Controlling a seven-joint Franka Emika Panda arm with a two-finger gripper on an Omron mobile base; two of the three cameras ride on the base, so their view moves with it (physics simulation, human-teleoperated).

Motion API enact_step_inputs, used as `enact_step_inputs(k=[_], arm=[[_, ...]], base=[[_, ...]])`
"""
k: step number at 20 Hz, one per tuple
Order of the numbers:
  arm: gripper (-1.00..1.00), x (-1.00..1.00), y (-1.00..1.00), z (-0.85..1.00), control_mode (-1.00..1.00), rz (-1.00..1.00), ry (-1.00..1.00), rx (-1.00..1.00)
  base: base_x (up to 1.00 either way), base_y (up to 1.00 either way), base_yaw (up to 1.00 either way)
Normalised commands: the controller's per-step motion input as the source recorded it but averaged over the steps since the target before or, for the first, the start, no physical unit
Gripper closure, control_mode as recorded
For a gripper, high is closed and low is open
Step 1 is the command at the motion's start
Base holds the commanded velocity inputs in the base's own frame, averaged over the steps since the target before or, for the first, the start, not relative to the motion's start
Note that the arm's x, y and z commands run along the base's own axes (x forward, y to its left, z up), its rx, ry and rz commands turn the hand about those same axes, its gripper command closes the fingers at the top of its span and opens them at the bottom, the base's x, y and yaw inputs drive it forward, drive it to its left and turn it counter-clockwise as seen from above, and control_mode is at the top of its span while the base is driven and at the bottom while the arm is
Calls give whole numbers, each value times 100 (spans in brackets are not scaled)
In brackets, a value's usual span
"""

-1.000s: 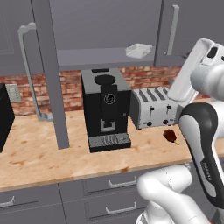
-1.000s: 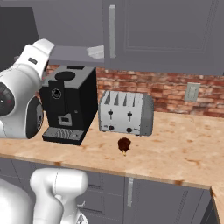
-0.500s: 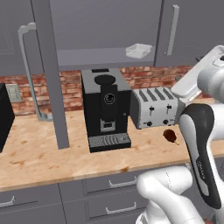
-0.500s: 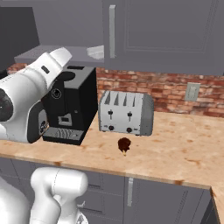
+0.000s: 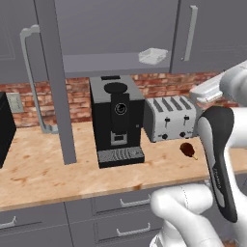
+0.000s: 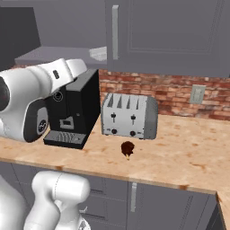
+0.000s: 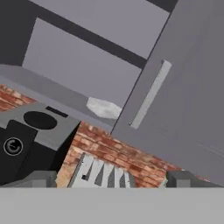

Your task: Retrieve the tupperware from the cabinet, then place the raw meat into the tupperware to avoid contamination.

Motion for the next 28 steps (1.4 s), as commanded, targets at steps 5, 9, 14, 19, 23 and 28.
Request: enact_step_inputs(k=[5,9,14,19,23,28], arm=[[-100,-4,-27,0,-100,-6,20,28],[-100,0,-22,-3,-100,-1,15,29],[-100,0,-17,-15,-100,0,1,28],[-100,-12,-9,-11,-100,1,-17,16],[-100,-10,0,-8,-100,0,-22,10],[-100,-12,2,-1,-100,0,-21,2]], base=[[0,0,0],[0,0,0],[0,0,0],[0,0,0],[0,0,0],[0,0,0]])
